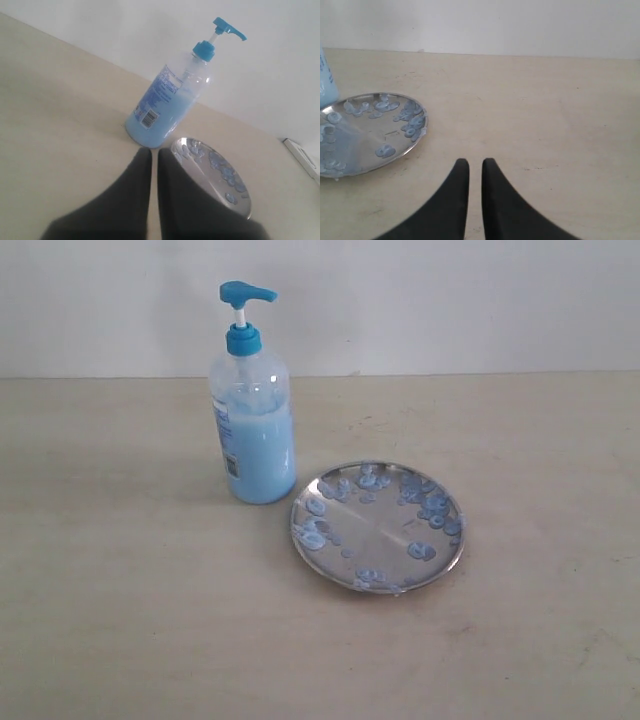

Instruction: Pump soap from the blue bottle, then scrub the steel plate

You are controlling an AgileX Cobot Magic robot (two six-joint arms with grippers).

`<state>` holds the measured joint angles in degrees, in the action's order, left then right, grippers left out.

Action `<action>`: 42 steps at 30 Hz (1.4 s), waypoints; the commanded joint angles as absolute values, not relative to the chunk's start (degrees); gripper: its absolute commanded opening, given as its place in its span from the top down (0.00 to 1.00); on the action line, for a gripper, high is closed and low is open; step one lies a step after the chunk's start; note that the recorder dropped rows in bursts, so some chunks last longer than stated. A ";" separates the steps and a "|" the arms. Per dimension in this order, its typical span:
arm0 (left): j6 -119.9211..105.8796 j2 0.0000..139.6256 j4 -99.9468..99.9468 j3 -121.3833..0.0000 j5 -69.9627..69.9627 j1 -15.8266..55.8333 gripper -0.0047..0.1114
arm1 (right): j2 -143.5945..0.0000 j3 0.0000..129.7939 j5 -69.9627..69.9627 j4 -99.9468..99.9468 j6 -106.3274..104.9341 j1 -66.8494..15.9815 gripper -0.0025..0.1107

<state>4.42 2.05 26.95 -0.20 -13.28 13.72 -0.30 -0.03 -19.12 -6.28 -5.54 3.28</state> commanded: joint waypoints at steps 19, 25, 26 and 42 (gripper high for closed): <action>-8.18 0.00 4.27 0.00 -14.14 -1.70 0.92 | 0.00 0.00 -18.62 -5.64 -5.53 3.48 0.98; -11.12 0.00 2.45 0.00 -22.21 -1.70 0.92 | 0.00 0.00 -18.44 -5.64 -5.53 3.48 0.98; -10.54 0.00 2.45 0.00 -21.81 -1.70 0.92 | 0.00 0.00 -18.44 -5.64 -5.53 3.48 0.98; -1.04 0.00 7.53 0.00 -20.98 -1.70 0.92 | 0.00 0.00 -17.69 -5.64 -5.53 3.48 0.98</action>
